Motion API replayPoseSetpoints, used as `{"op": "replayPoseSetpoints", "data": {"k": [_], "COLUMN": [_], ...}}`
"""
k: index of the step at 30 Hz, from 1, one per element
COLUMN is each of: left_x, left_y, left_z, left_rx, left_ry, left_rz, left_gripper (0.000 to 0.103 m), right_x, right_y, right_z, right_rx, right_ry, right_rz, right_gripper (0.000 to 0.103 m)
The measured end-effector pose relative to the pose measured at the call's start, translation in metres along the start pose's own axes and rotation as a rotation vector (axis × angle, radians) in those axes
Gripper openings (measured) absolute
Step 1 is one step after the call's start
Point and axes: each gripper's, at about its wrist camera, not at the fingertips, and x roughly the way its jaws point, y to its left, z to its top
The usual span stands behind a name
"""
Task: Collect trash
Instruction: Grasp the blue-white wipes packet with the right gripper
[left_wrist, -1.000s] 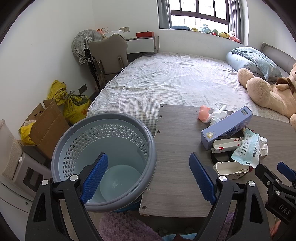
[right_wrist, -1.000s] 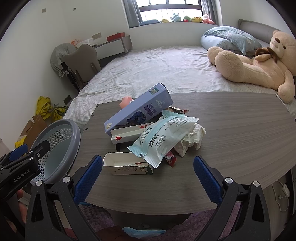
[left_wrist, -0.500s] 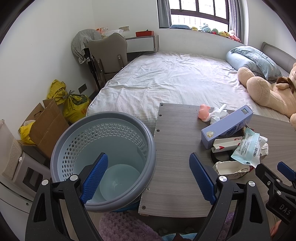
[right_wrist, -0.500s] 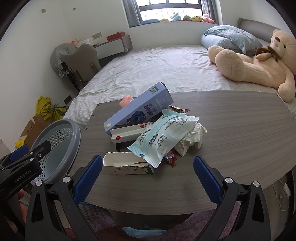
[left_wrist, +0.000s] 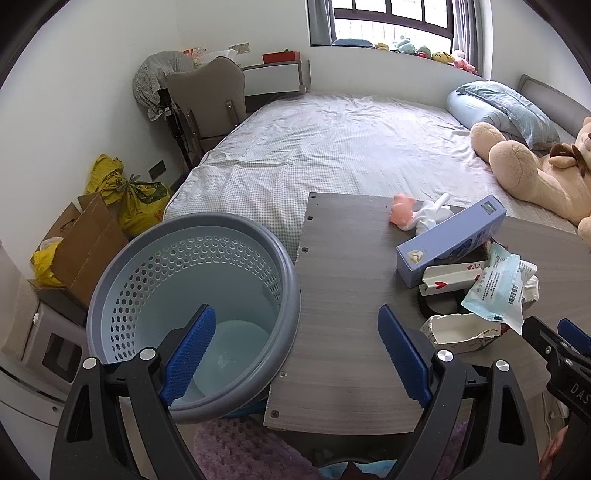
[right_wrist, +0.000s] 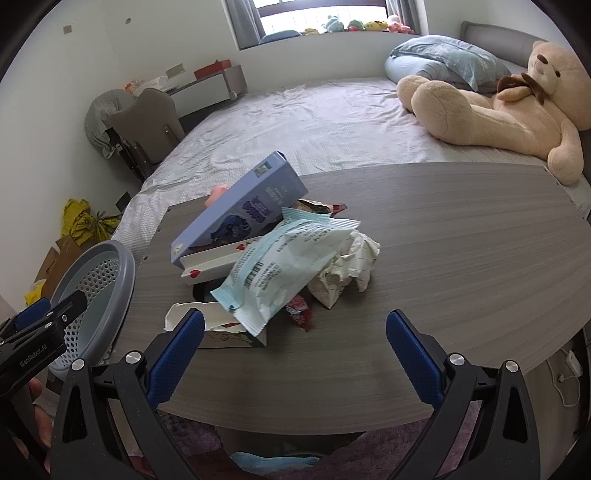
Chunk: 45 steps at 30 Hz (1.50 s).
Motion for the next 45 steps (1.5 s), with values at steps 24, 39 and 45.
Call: {"op": "replayPoseSetpoints", "data": {"k": [24, 39, 45], "left_x": [0.023, 0.023, 0.02], "left_y": [-0.003, -0.011, -0.017], "left_z": [0.006, 0.001, 0.0], "left_rx": [0.011, 0.029, 0.042], "left_ry": [0.027, 0.033, 0.024], "left_rz": [-0.018, -0.043, -0.069], "left_gripper": [0.085, 0.085, 0.085], "right_x": [0.053, 0.05, 0.033], "right_y": [0.027, 0.021, 0.015], "right_z": [0.029, 0.025, 0.029], "right_rx": [-0.056, -0.085, -0.071], "right_ry": [0.041, 0.05, 0.013], "right_rz": [-0.13, -0.104, -0.059], "right_gripper": [0.097, 0.049, 0.048]}}
